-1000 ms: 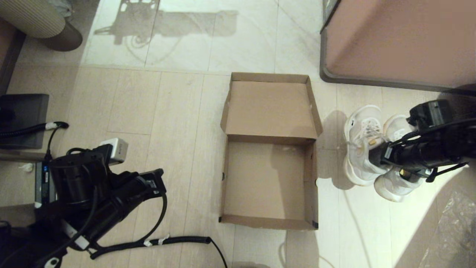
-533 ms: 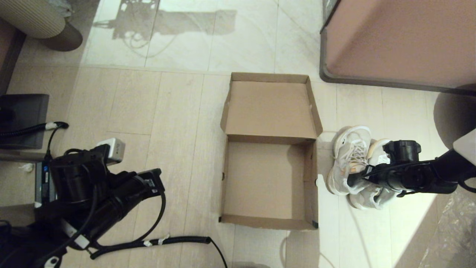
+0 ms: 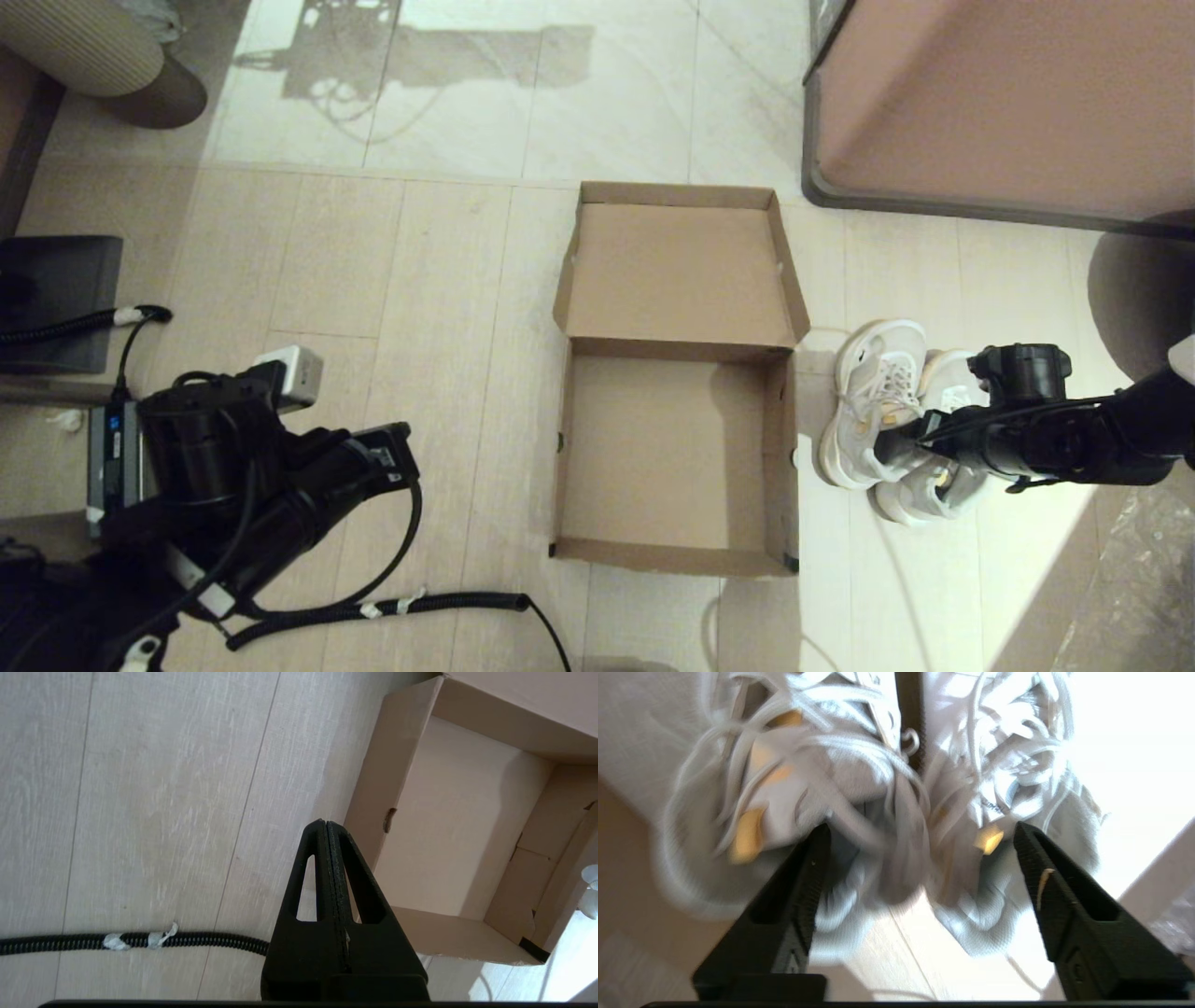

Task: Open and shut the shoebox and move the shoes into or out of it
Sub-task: Put the shoes out of the shoe box, then put the shoes into the shoe box

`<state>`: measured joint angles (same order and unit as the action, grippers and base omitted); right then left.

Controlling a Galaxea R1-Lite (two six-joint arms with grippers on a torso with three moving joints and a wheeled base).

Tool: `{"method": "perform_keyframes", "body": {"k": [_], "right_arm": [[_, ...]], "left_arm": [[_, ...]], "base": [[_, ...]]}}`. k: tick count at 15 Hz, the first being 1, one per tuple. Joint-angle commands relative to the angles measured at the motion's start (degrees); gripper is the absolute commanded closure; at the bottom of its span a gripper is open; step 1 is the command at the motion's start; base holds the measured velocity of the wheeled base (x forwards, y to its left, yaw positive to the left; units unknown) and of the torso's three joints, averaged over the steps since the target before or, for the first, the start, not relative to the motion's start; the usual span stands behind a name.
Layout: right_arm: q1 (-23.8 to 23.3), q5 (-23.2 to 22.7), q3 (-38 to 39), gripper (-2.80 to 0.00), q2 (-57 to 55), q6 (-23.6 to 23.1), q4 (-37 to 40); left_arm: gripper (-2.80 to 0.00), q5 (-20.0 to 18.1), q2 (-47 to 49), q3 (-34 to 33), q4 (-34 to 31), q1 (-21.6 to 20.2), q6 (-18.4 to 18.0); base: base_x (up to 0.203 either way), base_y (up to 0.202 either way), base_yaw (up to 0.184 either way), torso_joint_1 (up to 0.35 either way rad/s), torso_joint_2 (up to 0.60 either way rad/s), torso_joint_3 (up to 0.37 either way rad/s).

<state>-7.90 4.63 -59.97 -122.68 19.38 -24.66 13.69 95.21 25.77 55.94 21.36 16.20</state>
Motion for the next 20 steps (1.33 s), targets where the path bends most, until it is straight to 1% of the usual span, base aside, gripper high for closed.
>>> {"method": "perform_keyframes", "body": {"k": [1, 3, 7, 10, 12, 13, 14, 15, 17, 19, 20], "right_arm": [[0.2, 0.9, 2.1, -2.80, 1.4, 0.4, -0.4], [0.1, 2.8, 2.4, -2.80, -0.4, 0.5, -0.7], [0.2, 3.0, 2.3, -2.80, -0.3, 0.5, -4.3], [0.9, 1.3, 3.3, -2.80, 9.6, 0.9, -1.1], [4.8, -0.3, 4.7, -2.80, 16.6, 2.0, 3.2], [7.2, -0.4, 6.2, -2.80, 18.5, 2.5, 4.5], [7.9, 0.6, 8.1, -2.80, 19.7, 2.7, 5.0], [8.0, 2.2, 9.7, -2.80, 20.9, 2.8, 5.0], [7.9, 3.9, 13.4, -2.80, 24.2, 2.9, 5.0], [7.1, 4.1, 17.7, -2.80, 24.8, 3.0, 4.8], [6.5, 4.0, 18.6, -2.80, 23.5, 3.2, 4.0]], "left_arm": [[0.00, 0.0, 0.8, 0.9, 0.3, 0.0, 0.1], [0.00, 0.1, 0.9, 1.1, 0.3, 0.0, 0.1], [0.00, 0.2, 0.2, 0.3, 0.3, 0.0, 0.1], [0.00, 0.0, 0.9, 0.3, 0.3, 0.0, 0.2], [0.00, -0.1, 2.0, 0.8, 0.5, 0.2, 0.2], [0.00, -0.1, 2.1, 1.0, 0.5, 0.2, 0.2], [0.00, -0.1, 2.1, 1.0, 0.5, 0.2, 0.2], [0.00, -0.1, 1.9, 0.5, 0.5, 0.2, 0.2], [0.00, 0.0, 2.0, -1.0, 0.7, 0.2, 0.4], [0.00, -0.1, 2.3, -1.0, 0.7, 0.5, 0.5], [0.00, -0.1, 2.3, -0.8, 0.7, 0.5, 0.5]], "base": [[0.000, 0.000, 0.000, 0.000, 0.00, 0.000], [0.000, 0.000, 0.000, 0.000, 0.00, 0.000], [0.000, 0.000, 0.000, 0.000, 0.00, 0.000], [0.000, 0.000, 0.000, 0.000, 0.00, 0.000], [0.000, 0.000, 0.000, 0.000, 0.00, 0.000], [0.000, 0.000, 0.000, 0.000, 0.00, 0.000], [0.000, 0.000, 0.000, 0.000, 0.00, 0.000], [0.000, 0.000, 0.000, 0.000, 0.00, 0.000], [0.000, 0.000, 0.000, 0.000, 0.00, 0.000], [0.000, 0.000, 0.000, 0.000, 0.00, 0.000], [0.000, 0.000, 0.000, 0.000, 0.00, 0.000]]}}
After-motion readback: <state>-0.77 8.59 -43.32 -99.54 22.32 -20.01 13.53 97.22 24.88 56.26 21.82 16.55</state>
